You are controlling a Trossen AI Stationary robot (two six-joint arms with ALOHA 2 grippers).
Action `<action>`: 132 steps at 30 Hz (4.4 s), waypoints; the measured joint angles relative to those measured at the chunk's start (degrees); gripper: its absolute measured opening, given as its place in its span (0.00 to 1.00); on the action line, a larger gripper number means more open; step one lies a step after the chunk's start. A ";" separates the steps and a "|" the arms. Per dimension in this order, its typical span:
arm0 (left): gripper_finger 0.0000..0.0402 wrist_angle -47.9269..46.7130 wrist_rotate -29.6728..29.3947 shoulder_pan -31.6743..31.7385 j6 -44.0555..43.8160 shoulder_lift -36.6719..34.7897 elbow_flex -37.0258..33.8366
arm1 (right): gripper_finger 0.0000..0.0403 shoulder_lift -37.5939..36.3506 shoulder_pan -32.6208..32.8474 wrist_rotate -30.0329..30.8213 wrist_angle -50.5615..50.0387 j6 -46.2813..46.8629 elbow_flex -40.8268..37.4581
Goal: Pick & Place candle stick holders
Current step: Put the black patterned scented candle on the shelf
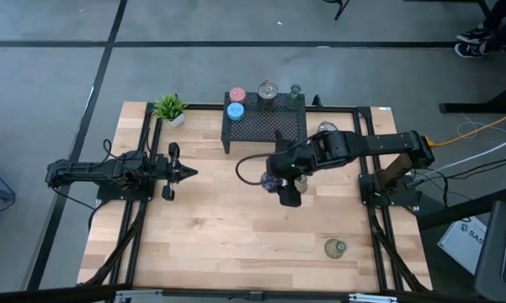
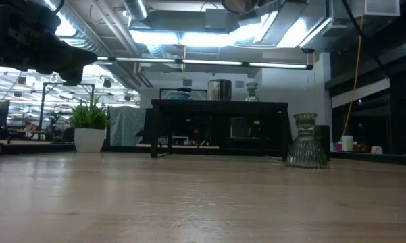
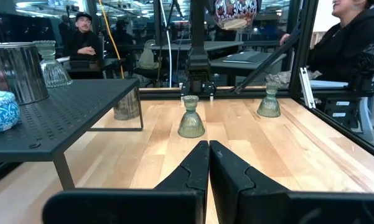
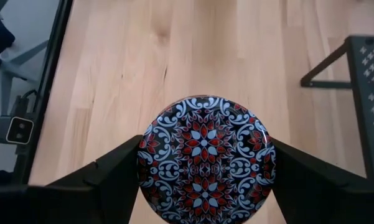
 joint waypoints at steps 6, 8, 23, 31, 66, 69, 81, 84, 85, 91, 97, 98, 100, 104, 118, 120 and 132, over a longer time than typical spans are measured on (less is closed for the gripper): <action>0.02 -0.01 0.01 -0.01 0.04 0.02 0.01 | 0.75 0.00 -1.03 0.02 0.63 -0.27 0.00; 0.02 -0.01 -0.01 -0.01 0.00 0.00 0.01 | 0.75 0.00 -1.33 0.04 0.36 -0.26 0.00; 0.01 -0.01 0.00 -0.01 0.02 0.02 -0.01 | 0.75 0.00 -5.73 0.04 -0.18 -0.47 0.00; 0.02 -0.01 0.00 -0.01 0.02 0.00 0.00 | 0.75 0.26 -14.52 0.04 -0.75 -0.71 0.00; 0.02 -0.01 0.00 -0.01 0.03 0.00 0.00 | 0.75 15.39 -30.19 0.04 5.24 -0.17 0.00; 0.02 -0.01 0.01 -0.01 0.01 0.01 0.01 | 0.76 15.55 -30.19 0.04 5.31 -0.08 0.00; 0.02 -0.01 0.00 0.01 0.00 0.00 0.00 | 0.77 15.65 -30.11 0.05 5.92 -1.00 0.00; 0.01 -0.01 0.01 0.01 0.00 0.02 0.01 | 0.78 15.67 -30.11 0.06 6.74 -1.22 0.00; 0.01 -0.01 0.01 0.01 0.00 0.00 0.01 | 0.78 15.67 -30.11 0.06 6.93 -1.44 0.00; 0.02 -0.01 0.00 0.00 0.02 0.01 0.00 | 0.85 15.67 -30.11 0.09 7.18 -2.07 0.00; 0.01 -0.01 0.00 0.00 0.01 0.01 -0.01 | 0.90 15.62 -30.11 0.09 7.24 -2.22 0.00; 0.02 0.01 0.01 0.01 0.02 0.00 0.00 | 0.90 15.45 -30.11 0.09 7.27 -2.22 0.00; 0.02 -0.01 0.01 -0.01 0.00 0.01 0.01 | 0.90 14.47 -30.11 0.11 7.72 -2.22 0.00; 0.02 -0.01 0.00 -0.01 0.00 0.01 0.00 | 0.90 11.84 -30.22 0.20 8.47 -2.22 0.00; 0.01 -0.01 0.01 0.01 0.02 0.00 -0.01 | 0.77 7.68 -30.33 0.67 -0.98 -3.01 0.02; 0.02 -0.01 0.01 0.01 0.00 0.02 0.01 | 0.72 7.74 -30.33 0.66 -2.77 -3.71 0.00; 0.02 -0.01 0.01 0.01 0.00 0.01 -0.01 | 0.33 7.74 -30.11 4.16 -5.79 -6.32 0.00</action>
